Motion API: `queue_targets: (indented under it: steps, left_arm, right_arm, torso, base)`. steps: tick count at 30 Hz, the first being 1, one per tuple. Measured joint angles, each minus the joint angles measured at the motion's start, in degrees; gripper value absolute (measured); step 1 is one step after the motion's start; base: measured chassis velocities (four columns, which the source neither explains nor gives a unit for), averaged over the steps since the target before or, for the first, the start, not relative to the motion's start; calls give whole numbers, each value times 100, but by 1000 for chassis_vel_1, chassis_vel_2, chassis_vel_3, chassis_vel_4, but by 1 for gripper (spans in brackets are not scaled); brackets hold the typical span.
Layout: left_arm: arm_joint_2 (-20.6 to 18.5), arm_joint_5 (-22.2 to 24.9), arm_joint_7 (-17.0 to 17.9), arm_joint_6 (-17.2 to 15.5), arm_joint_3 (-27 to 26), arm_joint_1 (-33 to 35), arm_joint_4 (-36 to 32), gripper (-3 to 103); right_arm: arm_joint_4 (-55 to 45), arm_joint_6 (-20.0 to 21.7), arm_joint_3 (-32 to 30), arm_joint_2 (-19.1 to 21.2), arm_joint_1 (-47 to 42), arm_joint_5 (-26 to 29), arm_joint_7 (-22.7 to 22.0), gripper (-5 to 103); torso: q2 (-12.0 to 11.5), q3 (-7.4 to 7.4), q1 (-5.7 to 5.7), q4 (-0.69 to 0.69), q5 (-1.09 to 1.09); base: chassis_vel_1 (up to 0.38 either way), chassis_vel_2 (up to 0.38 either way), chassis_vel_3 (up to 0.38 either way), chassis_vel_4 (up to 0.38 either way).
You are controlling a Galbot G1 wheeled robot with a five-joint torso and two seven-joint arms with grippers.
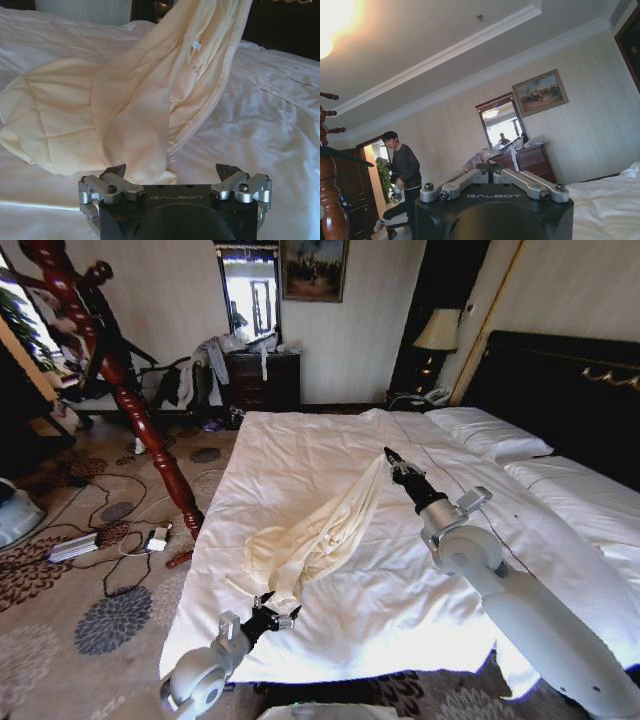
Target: Pick up the clothes from the bed and hang them on the clothes hanger.
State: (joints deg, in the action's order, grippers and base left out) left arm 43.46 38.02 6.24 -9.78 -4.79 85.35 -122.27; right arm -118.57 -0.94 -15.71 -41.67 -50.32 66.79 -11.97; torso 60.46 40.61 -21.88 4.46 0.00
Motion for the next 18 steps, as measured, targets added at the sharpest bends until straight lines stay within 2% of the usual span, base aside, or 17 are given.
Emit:
queue_targets:
  steps: [5,10,15,18]
  left_arm:
    - [-143,107,-22,88,-55,258,-110,100]
    - [-159,132,143,-29,5,425,10,100]
    - [-67,19,218,-11,62,489,257,100]
    - [134,-9,177,57,157,281,529,100]
  right_arm:
    - [65,-11,26,-6,26,-40,18,0]
    - [81,-13,59,-28,58,-55,22,0]
    - [81,-13,57,-17,37,-69,23,0]
    - [81,-15,43,-2,16,-74,24,0]
  torso:
    - [0,0,0,1,0]
    - [0,0,0,0,-1]
    - [0,0,0,0,0]
    - [0,0,0,0,0]
  base:
    - [0,0,0,0]
    - [0,0,0,0]
    - [0,0,0,0]
    - [0,0,0,0]
